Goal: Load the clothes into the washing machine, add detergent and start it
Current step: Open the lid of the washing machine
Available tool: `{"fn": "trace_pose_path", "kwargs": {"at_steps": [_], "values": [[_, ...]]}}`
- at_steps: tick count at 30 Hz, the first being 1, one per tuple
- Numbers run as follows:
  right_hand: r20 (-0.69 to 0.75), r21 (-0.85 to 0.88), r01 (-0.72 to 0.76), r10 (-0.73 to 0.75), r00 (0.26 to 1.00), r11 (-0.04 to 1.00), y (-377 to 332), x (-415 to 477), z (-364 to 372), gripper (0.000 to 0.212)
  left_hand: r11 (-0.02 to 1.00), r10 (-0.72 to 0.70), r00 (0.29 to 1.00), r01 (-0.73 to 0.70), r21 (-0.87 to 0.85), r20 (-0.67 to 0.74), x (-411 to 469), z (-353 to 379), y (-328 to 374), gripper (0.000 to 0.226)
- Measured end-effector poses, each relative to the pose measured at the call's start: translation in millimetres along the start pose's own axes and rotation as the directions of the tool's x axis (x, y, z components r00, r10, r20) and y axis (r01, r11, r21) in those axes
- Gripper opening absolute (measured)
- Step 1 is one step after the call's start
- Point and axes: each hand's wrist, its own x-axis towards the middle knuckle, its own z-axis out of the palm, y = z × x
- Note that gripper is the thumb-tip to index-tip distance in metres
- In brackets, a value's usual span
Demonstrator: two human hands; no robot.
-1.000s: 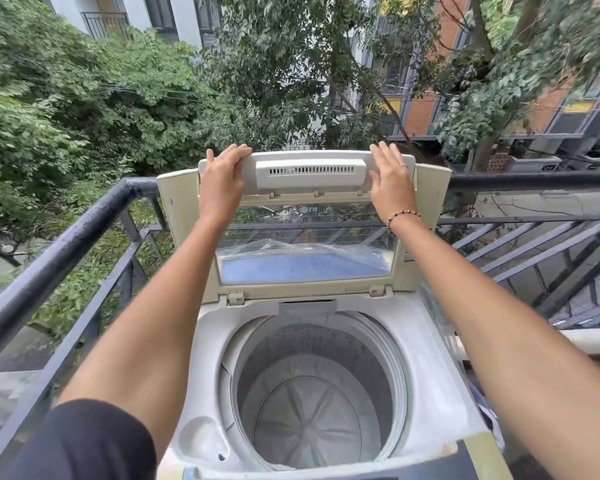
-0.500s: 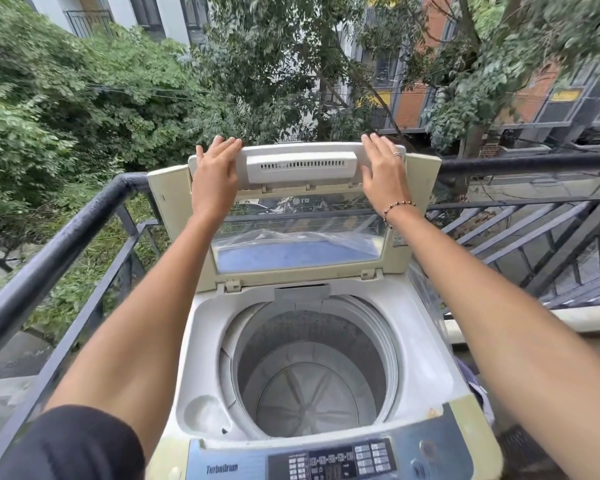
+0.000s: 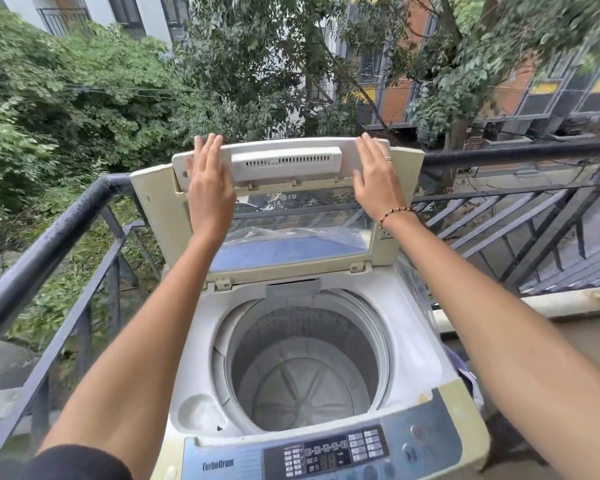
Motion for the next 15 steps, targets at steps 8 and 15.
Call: {"fn": "trace_pose_path", "kwargs": {"at_steps": [8,15], "values": [[0.051,-0.019,-0.024,0.025,0.998,1.000,42.0,-55.3,-9.6,0.058,0.980,0.037,0.991,-0.010,-0.197,0.130,-97.0,54.5,77.7,0.041],[0.099,-0.022,-0.116,0.117,0.988,0.993,132.0,-131.9,-35.2,0.047,0.917,-0.067,0.896,0.228,-0.326,0.439,-185.7,131.1,168.7,0.031]]}}
